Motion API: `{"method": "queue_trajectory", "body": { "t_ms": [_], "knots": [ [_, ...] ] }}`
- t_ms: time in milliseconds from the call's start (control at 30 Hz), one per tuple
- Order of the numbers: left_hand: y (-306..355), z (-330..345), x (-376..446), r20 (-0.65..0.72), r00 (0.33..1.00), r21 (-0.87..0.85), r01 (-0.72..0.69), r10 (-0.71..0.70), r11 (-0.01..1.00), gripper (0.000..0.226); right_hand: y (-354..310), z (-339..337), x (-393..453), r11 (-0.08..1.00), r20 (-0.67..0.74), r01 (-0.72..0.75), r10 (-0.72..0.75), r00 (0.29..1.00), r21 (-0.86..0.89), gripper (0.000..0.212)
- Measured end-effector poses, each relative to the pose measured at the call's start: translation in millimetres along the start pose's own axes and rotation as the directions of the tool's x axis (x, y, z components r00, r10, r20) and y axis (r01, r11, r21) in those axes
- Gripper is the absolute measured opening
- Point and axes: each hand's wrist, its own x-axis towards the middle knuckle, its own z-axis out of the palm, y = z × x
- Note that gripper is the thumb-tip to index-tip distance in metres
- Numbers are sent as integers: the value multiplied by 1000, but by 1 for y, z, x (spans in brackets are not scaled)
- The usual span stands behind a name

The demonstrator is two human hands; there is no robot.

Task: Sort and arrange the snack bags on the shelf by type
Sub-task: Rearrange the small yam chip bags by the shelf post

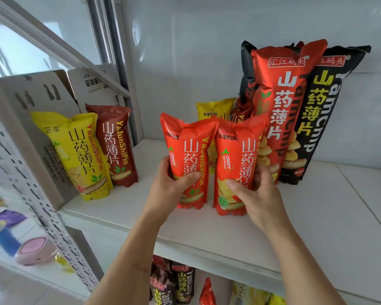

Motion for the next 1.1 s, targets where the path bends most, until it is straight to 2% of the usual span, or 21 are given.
{"method": "queue_trajectory", "body": {
  "t_ms": [100,167,267,400,467,533,600,700,833,1000,1100],
  "knots": [
    [1,-24,-15,-196,978,95,-56,74,994,72,-5,25,12,1000,101,26,-24,995,-13,55],
    [1,-39,-20,-327,934,160,-96,145,982,78,-6,43,22,999,170,38,-38,985,4,43],
    [2,-54,-20,-427,881,210,-121,203,970,83,-8,73,37,996,261,50,-66,963,68,42],
    [-2,-69,-19,-427,890,286,-33,158,958,66,-8,108,62,989,362,24,-76,929,147,59],
    [-11,-80,-19,-430,887,385,12,168,923,73,-4,121,75,987,387,-2,-61,920,160,66],
    [-16,-85,-18,-446,872,507,59,203,860,84,1,133,87,988,398,8,-69,915,152,61],
    [-19,-86,-15,-468,849,584,86,247,807,86,3,145,97,990,396,20,-75,915,141,53],
    [-21,-86,-7,-485,822,643,105,298,759,87,5,161,109,984,405,8,-81,911,179,49],
    [-19,-87,8,-485,821,694,152,302,703,87,9,177,122,971,401,-32,-69,913,239,37],
    [-21,-86,23,-490,813,725,181,314,665,88,13,186,131,971,398,-45,-54,916,236,39],
    [-22,-84,26,-501,802,737,197,326,647,88,14,182,132,976,407,-38,-54,912,213,48]
  ]
}}
